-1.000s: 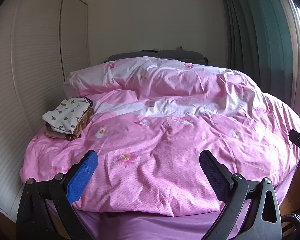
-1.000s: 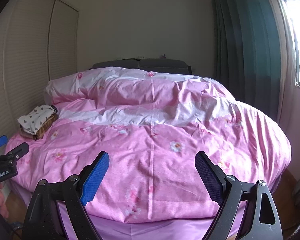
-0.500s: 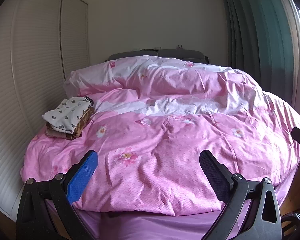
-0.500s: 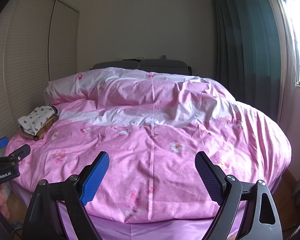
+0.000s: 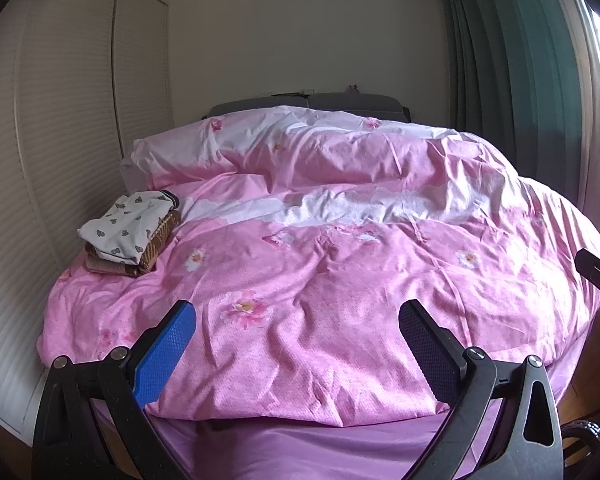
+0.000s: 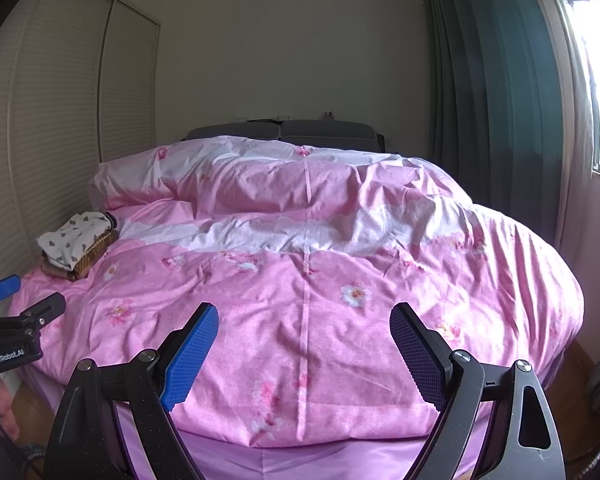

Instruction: Fold small clothes

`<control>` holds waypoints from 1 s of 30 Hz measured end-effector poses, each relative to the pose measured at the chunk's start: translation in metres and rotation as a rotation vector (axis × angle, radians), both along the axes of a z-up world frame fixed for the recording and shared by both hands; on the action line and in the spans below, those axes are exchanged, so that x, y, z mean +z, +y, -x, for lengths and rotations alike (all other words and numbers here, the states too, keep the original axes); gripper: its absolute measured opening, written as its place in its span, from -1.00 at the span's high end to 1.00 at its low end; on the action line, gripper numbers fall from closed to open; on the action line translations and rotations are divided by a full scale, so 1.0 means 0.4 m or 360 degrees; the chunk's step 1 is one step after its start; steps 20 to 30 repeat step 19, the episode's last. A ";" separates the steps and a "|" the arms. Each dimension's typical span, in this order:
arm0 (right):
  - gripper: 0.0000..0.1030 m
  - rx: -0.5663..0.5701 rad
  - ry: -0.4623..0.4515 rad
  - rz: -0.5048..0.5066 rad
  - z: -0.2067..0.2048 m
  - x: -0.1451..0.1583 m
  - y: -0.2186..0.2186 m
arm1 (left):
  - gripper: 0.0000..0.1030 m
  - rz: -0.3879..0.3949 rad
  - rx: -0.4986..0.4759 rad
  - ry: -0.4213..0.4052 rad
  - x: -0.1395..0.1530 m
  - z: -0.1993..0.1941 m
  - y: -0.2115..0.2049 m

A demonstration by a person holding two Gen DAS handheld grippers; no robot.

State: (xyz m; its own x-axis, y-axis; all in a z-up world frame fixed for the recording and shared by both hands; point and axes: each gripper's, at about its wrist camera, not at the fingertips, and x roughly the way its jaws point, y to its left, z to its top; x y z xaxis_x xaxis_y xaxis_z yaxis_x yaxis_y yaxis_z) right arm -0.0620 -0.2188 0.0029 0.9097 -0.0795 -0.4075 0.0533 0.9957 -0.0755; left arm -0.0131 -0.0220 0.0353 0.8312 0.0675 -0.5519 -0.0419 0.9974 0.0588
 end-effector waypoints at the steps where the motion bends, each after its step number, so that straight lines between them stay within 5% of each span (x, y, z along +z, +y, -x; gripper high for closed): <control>1: -0.72 0.0006 -0.0004 0.0002 0.000 0.000 0.001 | -1.00 0.0001 0.0003 -0.0001 -0.002 0.001 0.001; 30: -0.72 -0.0004 -0.0011 0.0013 -0.003 0.004 0.012 | -1.00 -0.0001 -0.0027 -0.0038 0.003 -0.003 -0.019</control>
